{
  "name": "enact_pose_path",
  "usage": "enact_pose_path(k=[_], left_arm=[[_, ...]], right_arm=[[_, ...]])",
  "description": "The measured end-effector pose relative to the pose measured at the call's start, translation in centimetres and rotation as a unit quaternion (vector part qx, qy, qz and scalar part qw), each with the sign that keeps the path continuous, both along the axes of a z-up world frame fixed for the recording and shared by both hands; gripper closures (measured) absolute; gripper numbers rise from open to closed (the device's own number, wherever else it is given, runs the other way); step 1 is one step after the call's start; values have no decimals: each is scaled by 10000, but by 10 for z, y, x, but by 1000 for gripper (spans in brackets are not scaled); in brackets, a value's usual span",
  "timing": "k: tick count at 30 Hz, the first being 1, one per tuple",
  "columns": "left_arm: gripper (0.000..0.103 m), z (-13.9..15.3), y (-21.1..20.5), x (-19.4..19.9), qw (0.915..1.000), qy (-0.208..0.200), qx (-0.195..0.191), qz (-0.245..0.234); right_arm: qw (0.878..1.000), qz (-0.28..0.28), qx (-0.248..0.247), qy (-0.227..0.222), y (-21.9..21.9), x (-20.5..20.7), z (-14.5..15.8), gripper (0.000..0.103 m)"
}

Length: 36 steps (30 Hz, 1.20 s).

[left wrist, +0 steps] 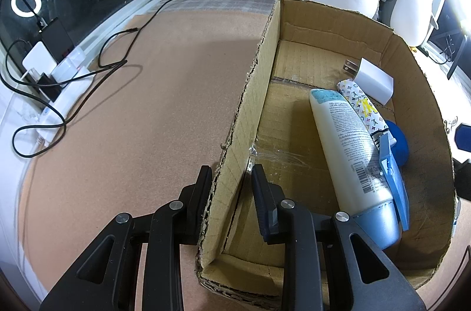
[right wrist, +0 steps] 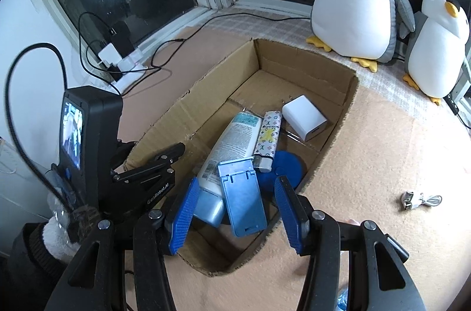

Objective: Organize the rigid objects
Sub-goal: 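Carry the blue phone stand into the box and open the right tool, then return the right tool and grasp the black cylinder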

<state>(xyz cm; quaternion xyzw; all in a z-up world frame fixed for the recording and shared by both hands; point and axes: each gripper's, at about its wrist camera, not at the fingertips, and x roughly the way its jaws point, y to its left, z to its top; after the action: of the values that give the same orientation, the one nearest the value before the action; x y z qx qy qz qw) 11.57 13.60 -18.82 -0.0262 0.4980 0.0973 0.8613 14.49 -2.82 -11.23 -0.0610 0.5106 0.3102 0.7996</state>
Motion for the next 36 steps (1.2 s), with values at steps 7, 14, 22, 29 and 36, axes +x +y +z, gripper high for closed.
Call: enact_pose_path(k=[7, 14, 22, 29, 36], left_arm=[[77, 0, 0, 0, 10000, -4, 6, -1], [77, 0, 0, 0, 10000, -9, 27, 2], [77, 0, 1, 0, 10000, -12, 33, 4], [77, 0, 0, 0, 10000, -9, 30, 1], [77, 0, 0, 0, 10000, -10, 33, -1]], right_arm=[[9995, -293, 49, -129, -45, 1, 3, 54], [9968, -772, -126, -132, -111, 9, 1, 54], [9896, -1386, -384, -85, -178, 18, -14, 54], [9892, -1293, -684, -31, -192, 19, -33, 54], [9905, -920, -1019, -83, -174, 19, -47, 54]])
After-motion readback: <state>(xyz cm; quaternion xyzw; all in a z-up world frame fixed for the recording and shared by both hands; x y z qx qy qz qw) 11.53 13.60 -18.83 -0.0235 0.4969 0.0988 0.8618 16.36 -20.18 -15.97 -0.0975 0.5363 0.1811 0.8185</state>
